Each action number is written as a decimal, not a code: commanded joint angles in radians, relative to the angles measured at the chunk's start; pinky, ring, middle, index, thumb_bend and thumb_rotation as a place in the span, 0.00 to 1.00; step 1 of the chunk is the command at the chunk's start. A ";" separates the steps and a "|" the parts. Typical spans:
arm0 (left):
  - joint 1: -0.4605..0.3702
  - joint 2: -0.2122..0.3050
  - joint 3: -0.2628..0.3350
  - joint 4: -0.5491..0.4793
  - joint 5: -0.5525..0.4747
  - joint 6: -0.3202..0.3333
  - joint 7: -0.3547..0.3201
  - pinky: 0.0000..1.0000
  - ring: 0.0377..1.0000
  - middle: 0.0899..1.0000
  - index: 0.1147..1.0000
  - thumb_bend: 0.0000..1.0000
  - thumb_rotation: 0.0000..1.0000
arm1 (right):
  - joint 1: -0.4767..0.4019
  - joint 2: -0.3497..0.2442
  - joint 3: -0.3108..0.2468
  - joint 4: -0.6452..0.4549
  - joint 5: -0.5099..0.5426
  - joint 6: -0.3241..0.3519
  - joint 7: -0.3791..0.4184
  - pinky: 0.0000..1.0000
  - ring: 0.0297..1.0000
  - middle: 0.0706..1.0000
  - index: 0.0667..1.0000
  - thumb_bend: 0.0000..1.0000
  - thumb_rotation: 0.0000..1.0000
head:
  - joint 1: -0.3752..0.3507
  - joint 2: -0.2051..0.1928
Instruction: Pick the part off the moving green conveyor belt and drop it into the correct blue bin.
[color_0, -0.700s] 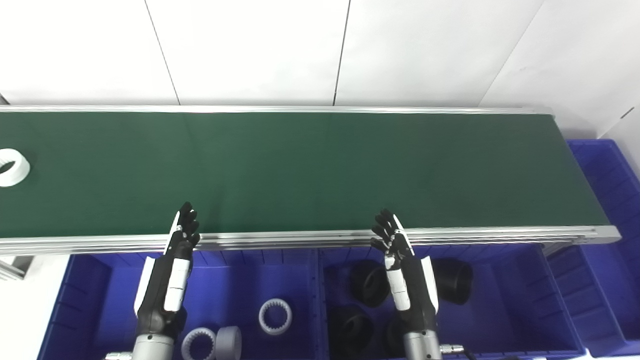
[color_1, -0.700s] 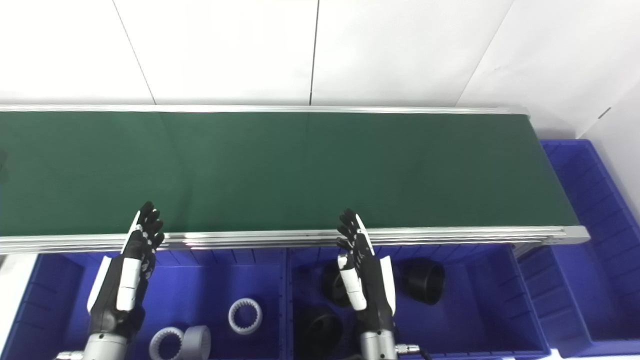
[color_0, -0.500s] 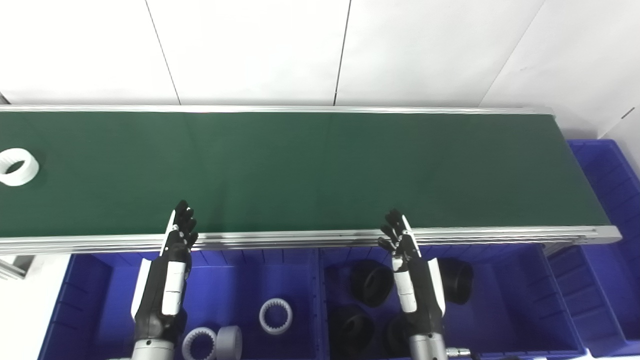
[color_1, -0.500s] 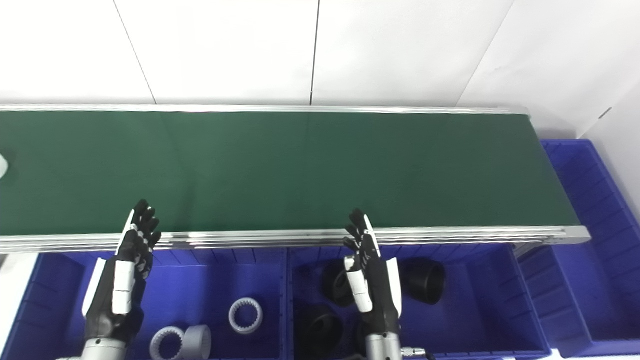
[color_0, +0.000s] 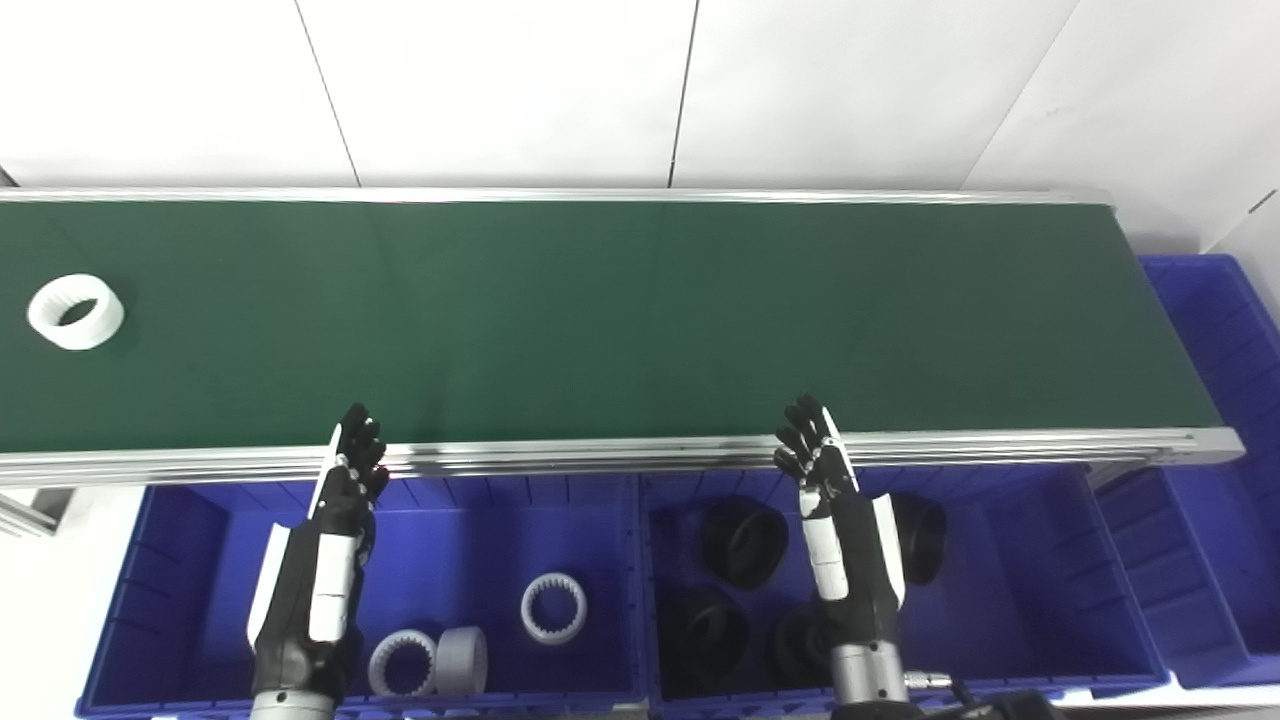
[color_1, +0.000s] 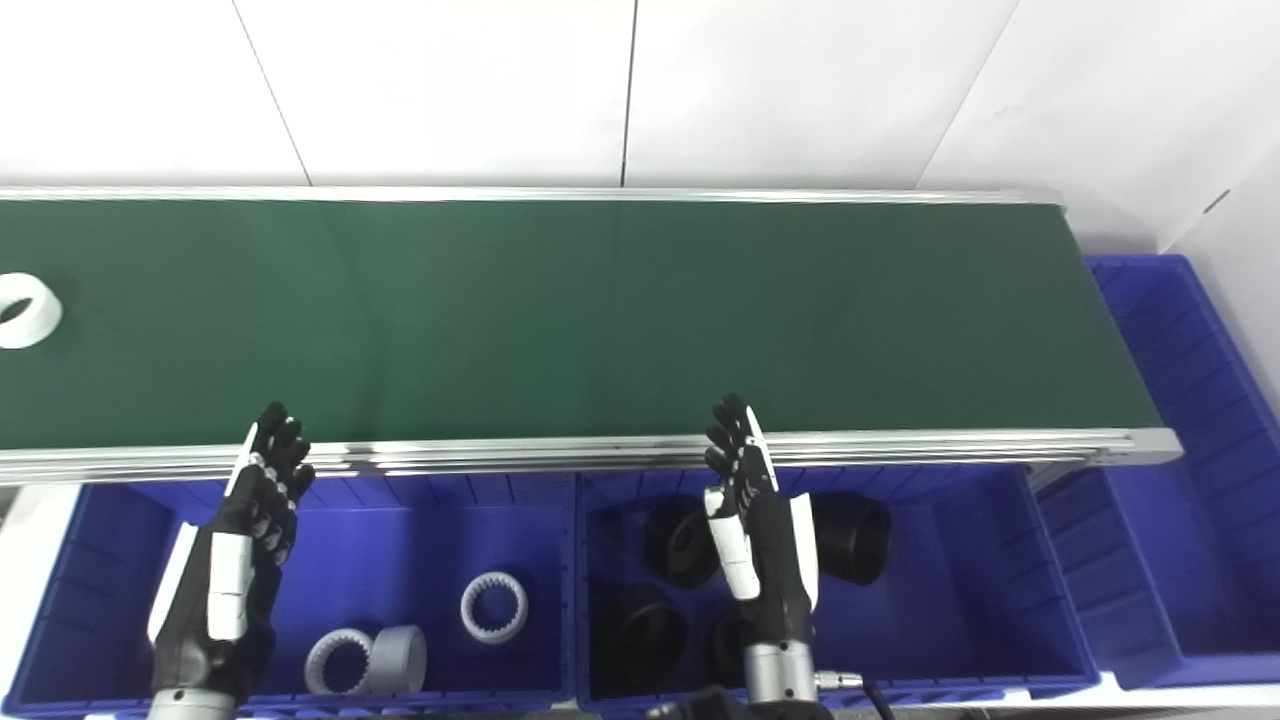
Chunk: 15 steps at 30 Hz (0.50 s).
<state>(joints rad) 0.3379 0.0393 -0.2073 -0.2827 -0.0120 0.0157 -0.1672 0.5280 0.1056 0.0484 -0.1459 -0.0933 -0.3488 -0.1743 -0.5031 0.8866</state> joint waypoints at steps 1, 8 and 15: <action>-0.012 -0.001 -0.009 -0.013 0.013 -0.044 -0.001 1.00 1.00 1.00 1.00 0.71 1.00 | 0.008 0.009 -0.001 -0.033 -0.003 -0.001 0.006 0.86 0.90 0.92 0.95 0.81 0.95 | -0.001 -0.002; -0.018 0.004 -0.007 -0.007 0.019 -0.029 -0.002 1.00 1.00 1.00 1.00 0.73 1.00 | 0.007 0.016 0.002 -0.026 -0.008 -0.010 0.006 0.85 0.90 0.92 0.95 0.81 0.96 | -0.002 -0.011; -0.011 0.019 -0.008 -0.003 0.017 -0.050 -0.009 1.00 1.00 1.00 1.00 0.70 1.00 | 0.015 0.019 0.006 -0.017 0.003 -0.016 0.009 0.86 0.91 0.93 0.95 0.83 0.95 | 0.014 -0.040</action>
<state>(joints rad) 0.3309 0.0584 -0.2093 -0.2663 0.0048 0.0111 -0.1713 0.5301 0.1157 0.0513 -0.1424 -0.0923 -0.3489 -0.1744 -0.4955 0.8514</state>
